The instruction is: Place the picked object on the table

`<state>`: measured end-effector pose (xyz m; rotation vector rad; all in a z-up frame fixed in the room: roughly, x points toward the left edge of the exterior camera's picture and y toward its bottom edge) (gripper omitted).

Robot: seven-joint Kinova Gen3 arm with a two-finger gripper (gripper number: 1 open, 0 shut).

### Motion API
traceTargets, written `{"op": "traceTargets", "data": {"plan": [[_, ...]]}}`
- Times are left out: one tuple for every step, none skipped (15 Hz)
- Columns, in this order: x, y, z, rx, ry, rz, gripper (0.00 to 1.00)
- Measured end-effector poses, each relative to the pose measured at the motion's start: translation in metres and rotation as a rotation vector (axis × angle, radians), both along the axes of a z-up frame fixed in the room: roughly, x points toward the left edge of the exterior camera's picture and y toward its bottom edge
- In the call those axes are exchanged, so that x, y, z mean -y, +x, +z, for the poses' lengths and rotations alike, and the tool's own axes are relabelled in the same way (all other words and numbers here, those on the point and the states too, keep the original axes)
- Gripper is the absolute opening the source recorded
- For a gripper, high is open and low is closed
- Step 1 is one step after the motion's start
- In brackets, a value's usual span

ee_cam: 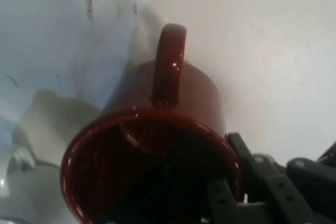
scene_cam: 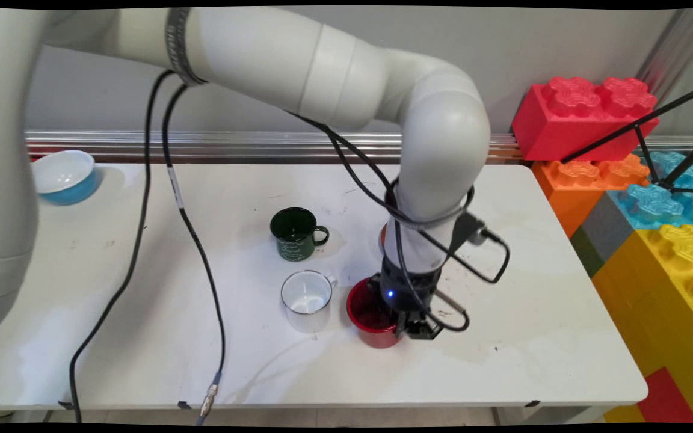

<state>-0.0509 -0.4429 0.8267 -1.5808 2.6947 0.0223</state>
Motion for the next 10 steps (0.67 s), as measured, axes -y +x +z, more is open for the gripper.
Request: {"op": "traceTargets", "data": {"plan": [[0.002, -0.002, -0.002, 0.005, 0.002, 0.002, 1.0], [0.004, -0.003, -0.004, 0.009, 0.005, 0.003, 1.0], [0.005, -0.006, -0.005, 0.011, 0.005, 0.003, 1.0], [0.007, -0.007, -0.007, 0.015, 0.006, 0.004, 1.0], [0.008, -0.007, -0.009, 0.016, 0.005, 0.006, 1.0], [0.01, -0.008, -0.01, 0.018, 0.006, 0.006, 1.0], [0.01, -0.008, -0.011, 0.018, 0.005, 0.008, 1.0], [0.01, -0.009, -0.012, 0.018, 0.004, 0.01, 1.0], [0.011, -0.009, -0.012, 0.016, 0.002, 0.011, 1.0], [0.011, -0.009, -0.012, 0.013, 0.0, 0.009, 1.0]]}}
